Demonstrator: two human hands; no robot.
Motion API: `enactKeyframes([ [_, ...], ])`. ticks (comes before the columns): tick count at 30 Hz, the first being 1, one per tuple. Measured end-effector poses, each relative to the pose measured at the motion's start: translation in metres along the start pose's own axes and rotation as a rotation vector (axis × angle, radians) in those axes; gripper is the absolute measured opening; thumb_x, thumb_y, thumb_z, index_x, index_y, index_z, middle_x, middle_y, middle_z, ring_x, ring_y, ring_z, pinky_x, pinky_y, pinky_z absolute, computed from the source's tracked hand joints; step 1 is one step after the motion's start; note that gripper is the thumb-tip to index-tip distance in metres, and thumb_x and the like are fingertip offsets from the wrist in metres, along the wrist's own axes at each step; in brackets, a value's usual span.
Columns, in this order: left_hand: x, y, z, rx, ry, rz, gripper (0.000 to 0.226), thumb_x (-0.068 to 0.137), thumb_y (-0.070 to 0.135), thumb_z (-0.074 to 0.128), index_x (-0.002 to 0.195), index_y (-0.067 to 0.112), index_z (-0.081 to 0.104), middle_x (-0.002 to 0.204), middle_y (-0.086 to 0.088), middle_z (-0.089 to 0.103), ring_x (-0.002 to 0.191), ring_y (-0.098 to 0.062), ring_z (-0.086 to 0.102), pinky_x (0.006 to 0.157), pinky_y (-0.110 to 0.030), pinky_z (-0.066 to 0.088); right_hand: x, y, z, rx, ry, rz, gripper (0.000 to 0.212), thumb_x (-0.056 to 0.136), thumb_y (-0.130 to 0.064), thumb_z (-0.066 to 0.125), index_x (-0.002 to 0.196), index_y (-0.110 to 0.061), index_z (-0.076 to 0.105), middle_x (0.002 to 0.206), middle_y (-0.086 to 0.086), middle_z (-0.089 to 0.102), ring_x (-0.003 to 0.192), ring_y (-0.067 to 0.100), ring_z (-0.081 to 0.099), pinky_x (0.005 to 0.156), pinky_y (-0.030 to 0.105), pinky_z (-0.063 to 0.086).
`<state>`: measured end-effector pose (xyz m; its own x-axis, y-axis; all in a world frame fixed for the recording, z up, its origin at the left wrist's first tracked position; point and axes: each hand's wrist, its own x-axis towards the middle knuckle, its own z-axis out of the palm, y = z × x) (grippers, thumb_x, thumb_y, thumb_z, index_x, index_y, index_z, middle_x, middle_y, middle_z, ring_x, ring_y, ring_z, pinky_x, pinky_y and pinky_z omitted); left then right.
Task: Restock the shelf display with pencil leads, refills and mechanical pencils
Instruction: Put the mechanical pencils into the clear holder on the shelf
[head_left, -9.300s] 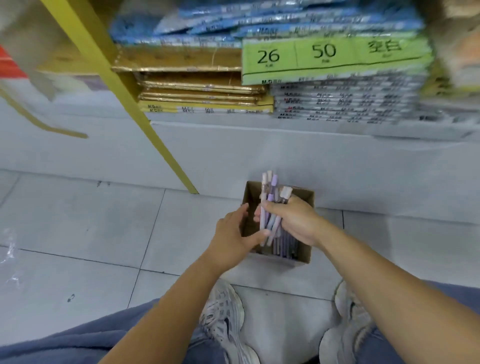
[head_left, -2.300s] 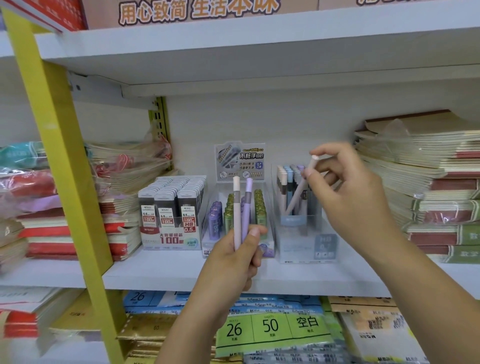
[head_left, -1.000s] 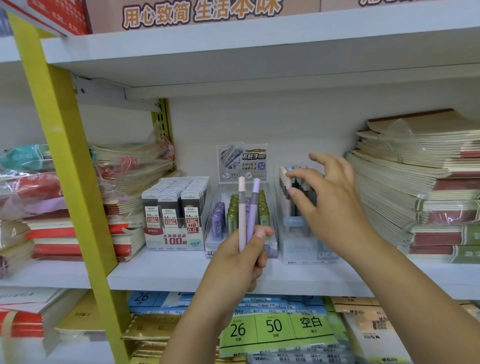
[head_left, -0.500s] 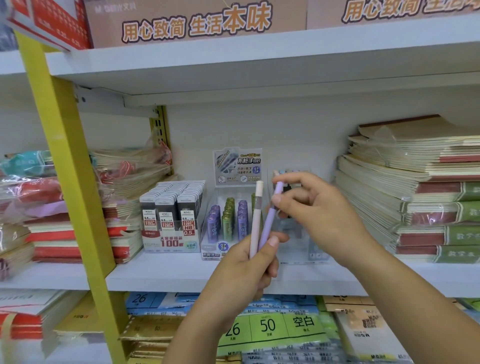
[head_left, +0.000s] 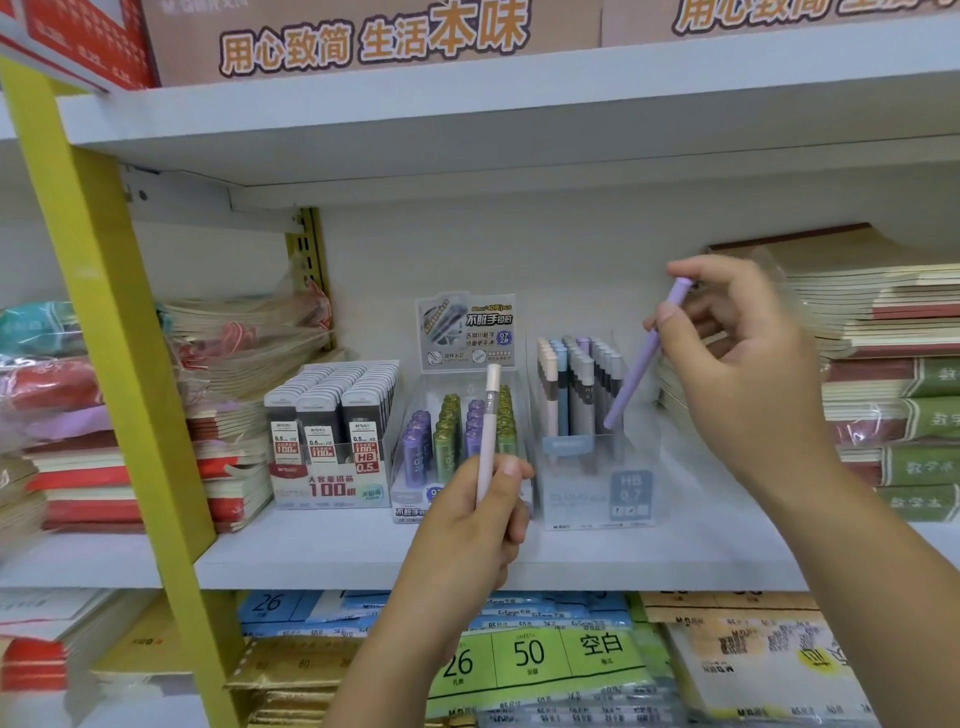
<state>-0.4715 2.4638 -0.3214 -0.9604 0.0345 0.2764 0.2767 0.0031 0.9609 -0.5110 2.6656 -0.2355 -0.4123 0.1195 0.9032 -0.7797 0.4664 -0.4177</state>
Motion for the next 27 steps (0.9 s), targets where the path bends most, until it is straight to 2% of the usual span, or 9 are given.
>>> enactKeyframes([
  [5, 0.002, -0.001, 0.002, -0.005, 0.014, -0.002, 0.03, 0.101, 0.044, 0.044, 0.085, 0.024, 0.058, 0.063, 0.004, 0.049, 0.043, -0.006, 0.033, 0.041, -0.018, 0.028, -0.004, 0.015, 0.008, -0.139, -0.094, 0.036, 0.022, 0.092, -0.023, 0.062, 0.11, -0.036, 0.058, 0.087, -0.013, 0.066, 0.08, 0.001, 0.061, 0.066, 0.028, 0.052],
  [7, 0.003, -0.001, 0.003, -0.008, 0.02, 0.002, 0.03, 0.102, 0.043, 0.044, 0.086, 0.019, 0.055, 0.063, 0.003, 0.049, 0.043, -0.006, 0.032, 0.041, -0.018, 0.027, -0.007, 0.019, 0.012, -0.192, -0.138, 0.023, 0.021, 0.091, -0.025, 0.063, 0.108, -0.036, 0.06, 0.088, -0.012, 0.065, 0.08, 0.001, 0.06, 0.067, 0.03, 0.052],
  [10, 0.003, -0.001, 0.003, -0.01, 0.022, 0.011, 0.031, 0.102, 0.042, 0.043, 0.083, 0.023, 0.057, 0.062, 0.005, 0.049, 0.044, -0.006, 0.032, 0.042, -0.018, 0.027, -0.011, 0.023, 0.019, -0.242, -0.163, -0.011, 0.02, 0.088, -0.024, 0.063, 0.106, -0.034, 0.065, 0.087, -0.015, 0.055, 0.079, 0.006, 0.054, 0.068, 0.032, 0.049],
  [13, 0.004, -0.002, 0.002, -0.018, 0.03, 0.014, 0.032, 0.103, 0.042, 0.042, 0.08, 0.029, 0.061, 0.061, 0.005, 0.049, 0.044, -0.006, 0.032, 0.042, -0.018, 0.026, -0.014, 0.028, 0.025, -0.281, -0.176, -0.003, 0.021, 0.087, -0.027, 0.065, 0.105, -0.035, 0.066, 0.085, -0.016, 0.046, 0.082, 0.008, 0.049, 0.065, 0.023, 0.043],
  [17, 0.004, -0.002, -0.001, -0.024, 0.029, 0.024, 0.032, 0.102, 0.044, 0.042, 0.082, 0.027, 0.061, 0.062, 0.005, 0.049, 0.045, -0.007, 0.031, 0.042, -0.019, 0.026, -0.012, 0.032, 0.026, -0.304, -0.214, 0.023, 0.022, 0.087, -0.029, 0.063, 0.108, -0.037, 0.065, 0.093, -0.004, 0.052, 0.085, 0.007, 0.05, 0.069, 0.015, 0.04],
  [21, 0.004, -0.002, -0.003, -0.028, 0.027, 0.034, 0.031, 0.101, 0.045, 0.042, 0.084, 0.027, 0.061, 0.063, 0.004, 0.048, 0.046, -0.007, 0.031, 0.043, -0.019, 0.027, -0.011, 0.031, 0.028, -0.277, -0.202, 0.017, 0.026, 0.088, -0.029, 0.062, 0.112, -0.037, 0.062, 0.091, -0.012, 0.053, 0.088, 0.005, 0.053, 0.07, 0.013, 0.037],
  [24, 0.004, -0.002, -0.004, -0.037, 0.026, 0.038, 0.031, 0.101, 0.045, 0.043, 0.084, 0.027, 0.062, 0.063, 0.004, 0.047, 0.045, -0.007, 0.031, 0.042, -0.018, 0.027, -0.012, 0.033, 0.03, -0.282, -0.191, 0.007, 0.03, 0.089, -0.029, 0.062, 0.117, -0.038, 0.057, 0.09, -0.014, 0.055, 0.087, 0.002, 0.052, 0.069, 0.015, 0.038],
  [27, 0.004, -0.003, -0.003, -0.042, 0.022, 0.038, 0.031, 0.101, 0.045, 0.043, 0.084, 0.028, 0.062, 0.063, 0.004, 0.048, 0.046, -0.007, 0.031, 0.042, -0.018, 0.027, -0.012, 0.035, 0.035, -0.361, -0.152, -0.045, 0.021, 0.089, -0.03, 0.061, 0.11, -0.032, 0.063, 0.097, -0.007, 0.058, 0.094, 0.007, 0.044, 0.073, 0.024, 0.037],
])
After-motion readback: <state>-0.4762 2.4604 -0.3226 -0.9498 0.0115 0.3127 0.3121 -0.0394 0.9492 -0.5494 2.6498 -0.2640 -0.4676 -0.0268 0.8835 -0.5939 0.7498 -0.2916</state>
